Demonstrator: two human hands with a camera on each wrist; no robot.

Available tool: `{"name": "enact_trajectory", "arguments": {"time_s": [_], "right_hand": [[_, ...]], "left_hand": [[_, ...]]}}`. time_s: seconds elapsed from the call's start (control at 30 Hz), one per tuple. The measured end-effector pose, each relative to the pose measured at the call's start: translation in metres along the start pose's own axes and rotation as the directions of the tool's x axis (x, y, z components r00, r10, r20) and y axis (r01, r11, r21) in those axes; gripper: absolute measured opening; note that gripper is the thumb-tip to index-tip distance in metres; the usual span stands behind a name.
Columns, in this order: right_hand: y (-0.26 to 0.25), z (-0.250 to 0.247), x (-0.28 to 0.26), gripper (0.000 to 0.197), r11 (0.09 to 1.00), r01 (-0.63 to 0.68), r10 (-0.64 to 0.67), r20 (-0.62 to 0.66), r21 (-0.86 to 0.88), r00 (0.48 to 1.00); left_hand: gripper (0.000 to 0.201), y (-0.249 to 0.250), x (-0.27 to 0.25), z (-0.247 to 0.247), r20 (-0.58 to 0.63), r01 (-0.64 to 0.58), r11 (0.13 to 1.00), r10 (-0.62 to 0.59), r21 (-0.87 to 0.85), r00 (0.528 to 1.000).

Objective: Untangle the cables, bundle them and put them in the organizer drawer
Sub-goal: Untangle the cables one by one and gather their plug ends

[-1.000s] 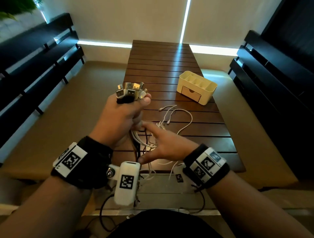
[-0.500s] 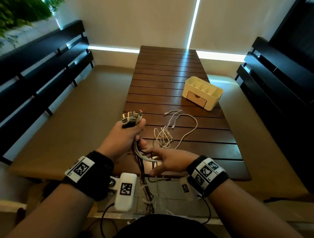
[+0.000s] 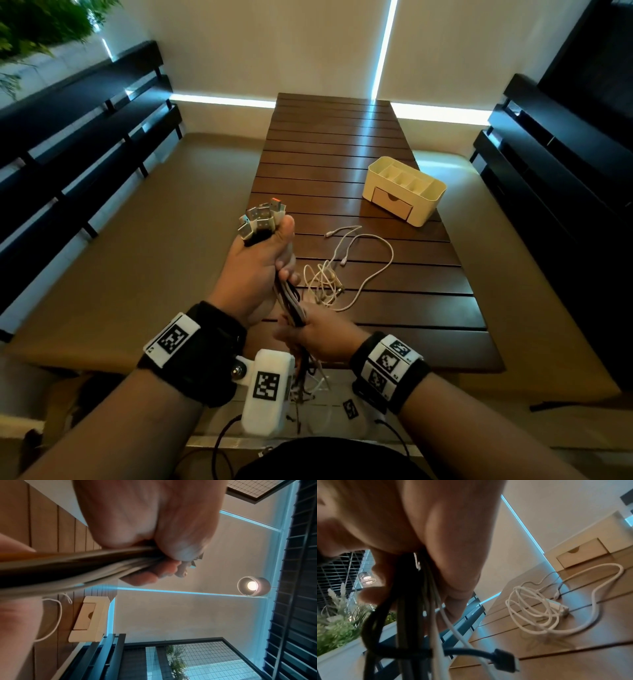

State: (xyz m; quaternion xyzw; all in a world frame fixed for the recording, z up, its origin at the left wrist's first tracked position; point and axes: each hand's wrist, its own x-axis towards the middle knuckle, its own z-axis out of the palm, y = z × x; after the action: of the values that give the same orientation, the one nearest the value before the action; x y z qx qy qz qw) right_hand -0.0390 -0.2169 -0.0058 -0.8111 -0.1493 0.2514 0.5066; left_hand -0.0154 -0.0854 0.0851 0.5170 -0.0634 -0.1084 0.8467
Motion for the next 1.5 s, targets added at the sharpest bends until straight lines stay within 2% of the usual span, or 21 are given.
{"name": "enact_trajectory", "arguments": {"time_s": [0.1,0.17,0.2,0.23,0.3,0.37,0.43,0.47,0.6,0.67,0.77,0.9,0.97,1.03,1.1,1.17,1.3,1.4,1.5], "right_hand": [[0.005,-0.017,0.002,0.014,0.997,-0.023,0.029,0.074,-0.080,0.997],[0.019,-0.036,0.005,0.044,0.994,-0.091,0.096,0.089,-0.059,0.991],[0.027,-0.046,0.005,0.053,0.994,-0.112,0.113,0.079,-0.017,0.990],[0.035,-0.055,0.004,0.055,0.990,-0.120,0.116,0.060,0.069,0.991],[0.057,-0.074,0.004,0.043,0.936,-0.111,0.131,-0.038,0.335,0.991],[0.078,-0.088,0.009,0.021,0.855,-0.087,0.223,-0.210,0.511,0.952],[0.092,-0.093,0.015,0.005,0.879,-0.134,0.320,-0.358,0.457,0.877],[0.097,-0.093,0.019,0.005,0.896,-0.176,0.347,-0.394,0.408,0.851],[0.113,-0.084,0.033,0.019,0.928,-0.271,0.354,-0.380,0.256,0.855],[0.120,-0.081,0.041,0.016,0.940,-0.312,0.341,-0.462,0.140,0.819],[0.122,-0.084,0.054,0.015,0.935,-0.348,0.325,-0.557,0.067,0.764],[0.123,-0.089,0.072,0.034,0.882,-0.454,0.328,-0.526,-0.127,0.785],[0.125,-0.088,0.077,0.023,0.852,-0.488,0.348,-0.487,-0.192,0.801],[0.123,-0.090,0.077,0.010,0.836,-0.505,0.352,-0.496,-0.215,0.794],[0.120,-0.093,0.076,0.017,0.861,-0.492,0.364,-0.519,-0.130,0.773],[0.111,-0.099,0.072,0.014,0.899,-0.437,0.380,-0.557,0.035,0.738],[0.080,-0.115,0.061,0.017,0.940,-0.162,0.316,-0.591,0.299,0.742],[0.059,-0.127,0.051,0.022,0.931,-0.007,0.243,-0.604,0.365,0.759],[0.053,-0.134,0.042,0.020,0.953,-0.062,0.235,-0.592,0.297,0.771]], "left_hand": [[0.021,-0.005,0.002,-0.006,-0.012,0.024,1.000,-0.024,0.005,1.000],[0.021,-0.007,0.006,-0.010,-0.020,0.041,0.998,-0.040,0.037,0.999],[0.021,-0.007,0.007,-0.011,-0.024,0.048,0.997,-0.047,0.055,0.999],[0.020,-0.006,0.010,-0.013,-0.030,0.052,0.996,-0.050,0.070,0.998],[0.019,-0.005,0.013,-0.015,-0.047,0.055,0.994,-0.051,0.090,0.998],[0.018,-0.005,0.017,-0.015,-0.068,0.062,0.993,-0.056,0.102,0.996],[0.017,-0.006,0.020,-0.015,-0.079,0.072,0.991,-0.063,0.110,0.995],[0.017,-0.007,0.021,-0.015,-0.081,0.078,0.990,-0.068,0.116,0.994],[0.019,-0.008,0.027,-0.016,-0.088,0.095,0.987,-0.084,0.130,0.993],[0.020,-0.008,0.029,-0.017,-0.089,0.095,0.986,-0.083,0.136,0.993],[0.019,-0.008,0.032,-0.017,-0.095,0.099,0.984,-0.086,0.144,0.992],[0.021,-0.008,0.034,-0.016,-0.090,0.105,0.980,-0.090,0.168,0.992],[0.023,-0.008,0.035,-0.016,-0.086,0.104,0.976,-0.089,0.193,0.992],[0.024,-0.007,0.035,-0.016,-0.088,0.103,0.973,-0.086,0.208,0.992],[0.025,-0.006,0.036,-0.019,-0.095,0.101,0.973,-0.083,0.209,0.992],[0.024,-0.006,0.038,-0.022,-0.103,0.108,0.973,-0.088,0.204,0.991],[0.025,-0.009,0.044,-0.025,-0.109,0.116,0.973,-0.096,0.201,0.989],[0.024,-0.010,0.050,-0.024,-0.109,0.114,0.971,-0.092,0.209,0.990],[0.023,-0.012,0.053,-0.021,-0.112,0.112,0.974,-0.091,0.198,0.990]]}}
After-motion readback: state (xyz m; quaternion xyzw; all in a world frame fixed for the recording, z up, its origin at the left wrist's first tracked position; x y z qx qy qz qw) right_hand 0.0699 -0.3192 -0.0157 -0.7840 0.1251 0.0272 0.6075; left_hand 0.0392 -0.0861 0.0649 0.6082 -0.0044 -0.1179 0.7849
